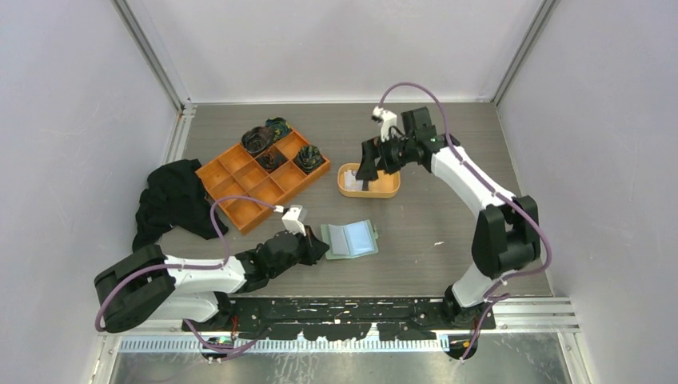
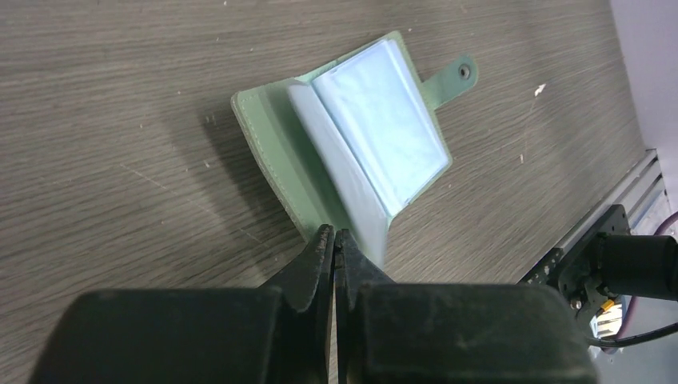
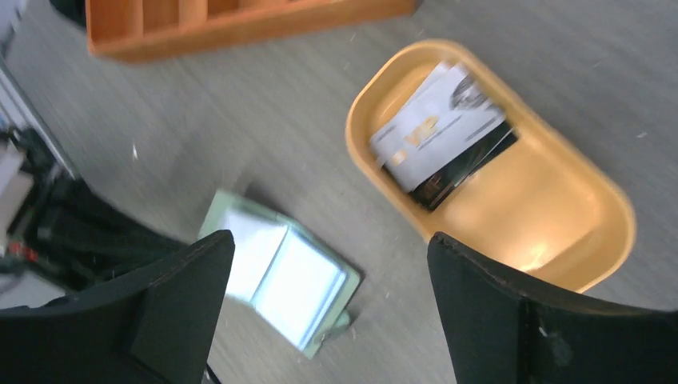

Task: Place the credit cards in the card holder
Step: Pick up the credit card from the storage box.

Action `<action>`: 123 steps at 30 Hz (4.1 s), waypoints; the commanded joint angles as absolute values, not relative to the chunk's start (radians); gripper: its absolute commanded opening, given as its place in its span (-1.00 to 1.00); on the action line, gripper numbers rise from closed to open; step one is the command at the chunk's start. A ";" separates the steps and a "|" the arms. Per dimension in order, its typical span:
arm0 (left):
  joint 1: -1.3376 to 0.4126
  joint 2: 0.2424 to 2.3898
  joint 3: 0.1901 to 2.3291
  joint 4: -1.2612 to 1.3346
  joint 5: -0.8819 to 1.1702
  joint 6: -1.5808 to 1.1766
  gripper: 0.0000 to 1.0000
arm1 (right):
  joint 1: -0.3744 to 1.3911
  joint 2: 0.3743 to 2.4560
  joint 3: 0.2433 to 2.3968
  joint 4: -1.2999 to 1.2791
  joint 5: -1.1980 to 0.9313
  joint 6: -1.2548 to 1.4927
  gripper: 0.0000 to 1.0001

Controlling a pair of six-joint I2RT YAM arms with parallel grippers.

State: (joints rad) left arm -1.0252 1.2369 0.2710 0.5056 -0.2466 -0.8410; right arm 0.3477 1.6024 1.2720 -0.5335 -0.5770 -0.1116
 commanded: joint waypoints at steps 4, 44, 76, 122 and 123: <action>-1.018 1.180 0.267 0.536 -0.244 -0.791 -0.94 | 0.261 1.780 1.325 -0.333 -0.554 0.274 0.81; -0.597 1.649 0.750 0.482 0.233 -0.790 0.47 | 0.313 2.065 1.370 -0.122 -0.710 0.617 0.15; -0.586 1.811 0.974 0.316 0.115 -0.708 0.18 | 0.333 2.100 1.395 -0.212 -0.467 0.545 0.10; -0.596 1.812 1.012 0.206 0.102 -0.781 -1.00 | 0.318 2.039 1.301 0.051 -0.779 0.723 -0.25; -0.596 1.814 1.013 0.204 0.103 -0.780 -1.00 | 0.318 2.038 1.299 0.062 -0.791 0.729 -0.25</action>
